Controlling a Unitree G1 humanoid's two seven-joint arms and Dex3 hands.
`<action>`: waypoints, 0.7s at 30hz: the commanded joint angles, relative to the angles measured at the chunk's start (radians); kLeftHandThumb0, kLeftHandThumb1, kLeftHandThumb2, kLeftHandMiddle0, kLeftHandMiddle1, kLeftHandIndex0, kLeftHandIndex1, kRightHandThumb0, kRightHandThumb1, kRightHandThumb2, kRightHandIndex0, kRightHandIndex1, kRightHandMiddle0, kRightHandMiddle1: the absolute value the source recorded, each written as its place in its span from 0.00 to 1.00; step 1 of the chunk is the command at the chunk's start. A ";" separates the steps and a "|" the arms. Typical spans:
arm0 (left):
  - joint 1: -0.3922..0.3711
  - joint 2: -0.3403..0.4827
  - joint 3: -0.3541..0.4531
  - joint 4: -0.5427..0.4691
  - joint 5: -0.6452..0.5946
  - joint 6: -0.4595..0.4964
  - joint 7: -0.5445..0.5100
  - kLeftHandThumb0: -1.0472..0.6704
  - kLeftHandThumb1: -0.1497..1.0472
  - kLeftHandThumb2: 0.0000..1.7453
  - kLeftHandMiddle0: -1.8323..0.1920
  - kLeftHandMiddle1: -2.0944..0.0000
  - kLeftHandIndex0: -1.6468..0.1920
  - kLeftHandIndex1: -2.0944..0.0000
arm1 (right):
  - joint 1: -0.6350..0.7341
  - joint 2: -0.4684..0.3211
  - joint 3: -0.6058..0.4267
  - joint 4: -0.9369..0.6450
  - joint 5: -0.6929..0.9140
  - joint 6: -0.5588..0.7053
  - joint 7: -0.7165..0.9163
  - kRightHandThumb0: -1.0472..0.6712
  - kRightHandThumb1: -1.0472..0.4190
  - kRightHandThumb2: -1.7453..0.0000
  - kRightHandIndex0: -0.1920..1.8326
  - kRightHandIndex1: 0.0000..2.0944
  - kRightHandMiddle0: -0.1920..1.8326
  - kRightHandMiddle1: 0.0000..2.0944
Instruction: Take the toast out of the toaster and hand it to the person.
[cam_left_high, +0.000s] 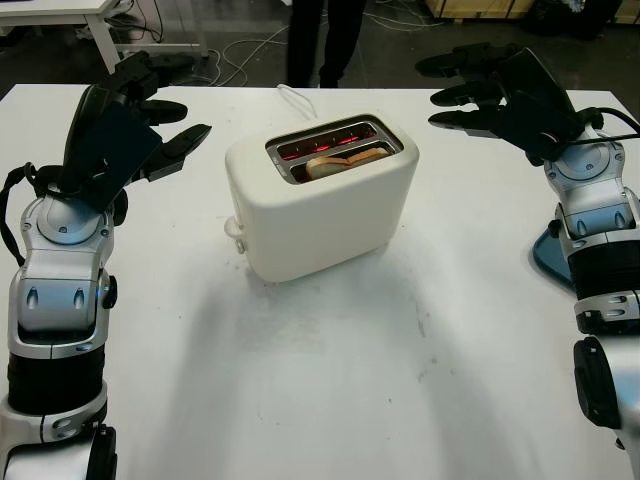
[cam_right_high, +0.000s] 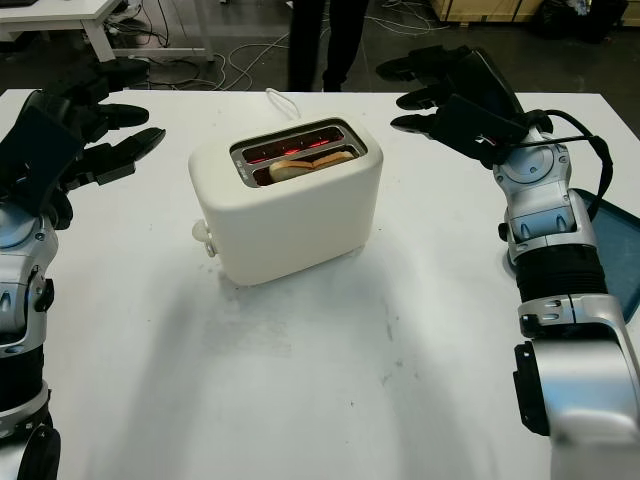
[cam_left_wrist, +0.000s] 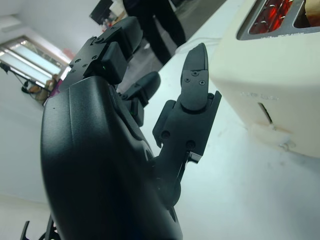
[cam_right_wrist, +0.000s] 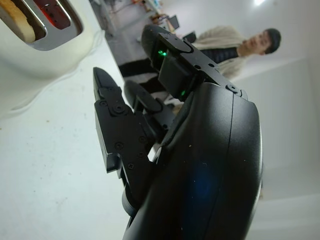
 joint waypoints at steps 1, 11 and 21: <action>-0.005 0.013 -0.001 -0.009 0.007 -0.002 -0.002 0.47 0.80 0.15 0.76 0.61 0.68 0.81 | 0.006 0.000 0.000 -0.008 -0.006 -0.012 -0.011 0.59 0.18 1.00 0.58 0.03 0.51 0.01; 0.016 0.002 0.007 -0.039 -0.012 0.017 -0.007 0.47 0.82 0.14 0.79 0.62 0.69 0.83 | 0.009 -0.002 0.001 0.005 -0.001 -0.024 -0.002 0.56 0.18 1.00 0.58 0.02 0.52 0.01; 0.032 0.005 -0.002 -0.051 -0.002 0.022 0.000 0.48 0.85 0.13 0.79 0.62 0.69 0.84 | 0.026 -0.002 -0.007 -0.016 -0.002 0.006 -0.004 0.57 0.17 1.00 0.57 0.01 0.51 0.00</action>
